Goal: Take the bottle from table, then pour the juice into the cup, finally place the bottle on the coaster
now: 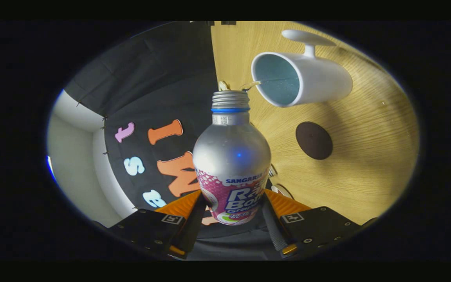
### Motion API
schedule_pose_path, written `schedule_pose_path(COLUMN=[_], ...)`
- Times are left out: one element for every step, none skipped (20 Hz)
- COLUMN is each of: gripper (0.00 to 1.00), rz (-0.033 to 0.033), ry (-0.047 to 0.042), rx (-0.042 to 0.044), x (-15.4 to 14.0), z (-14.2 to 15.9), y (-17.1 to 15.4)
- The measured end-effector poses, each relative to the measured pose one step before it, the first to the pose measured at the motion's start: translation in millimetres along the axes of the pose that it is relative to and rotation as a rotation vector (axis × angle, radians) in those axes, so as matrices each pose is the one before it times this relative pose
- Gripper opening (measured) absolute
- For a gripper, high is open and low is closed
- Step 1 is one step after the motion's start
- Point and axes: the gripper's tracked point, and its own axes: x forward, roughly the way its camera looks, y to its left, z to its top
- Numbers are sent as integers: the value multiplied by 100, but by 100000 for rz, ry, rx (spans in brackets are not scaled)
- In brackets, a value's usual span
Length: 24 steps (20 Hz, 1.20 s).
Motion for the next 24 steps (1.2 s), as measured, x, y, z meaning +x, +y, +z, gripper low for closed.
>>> schedule_pose_path(gripper=[76,76,76,76,76,76,76,76,76,76,76,76,76,76,76,76,76,76,76,76,76,76,76,76], rz=[95,40,71,26,-25,52,-14,66,-293,-76,-432,-116,-32,-113,131,168,246,-6,6,-34,-85,31,81,-7], ry=[-131,-98,-272,-94,-204,-37,186,-14,308,16,80,11,-304,-83,-166,-301,-354,-178,-115,105,-3,1,-16,-50], rx=[579,419,267,242,306,336,402,437,529,587,717,677,386,208,163,404,722,934,946,716,381,171,263,562], x=[74,89,-9,-96,123,-99,66,-62,79,-59,70,-26,0,-33,10,-15,84,-45,111,-109,21,-120,61,-9], z=[-20,23,85,-30,11,-14,-5,2,-143,-76,-17,-80,49,-28,72,6,126,-65,60,-147,-14,-32,4,4], y=[99,-6,-14,52,-15,-45,-75,-9,-137,-63,-17,14,29,-55,17,148,121,13,94,33,38,5,13,170])
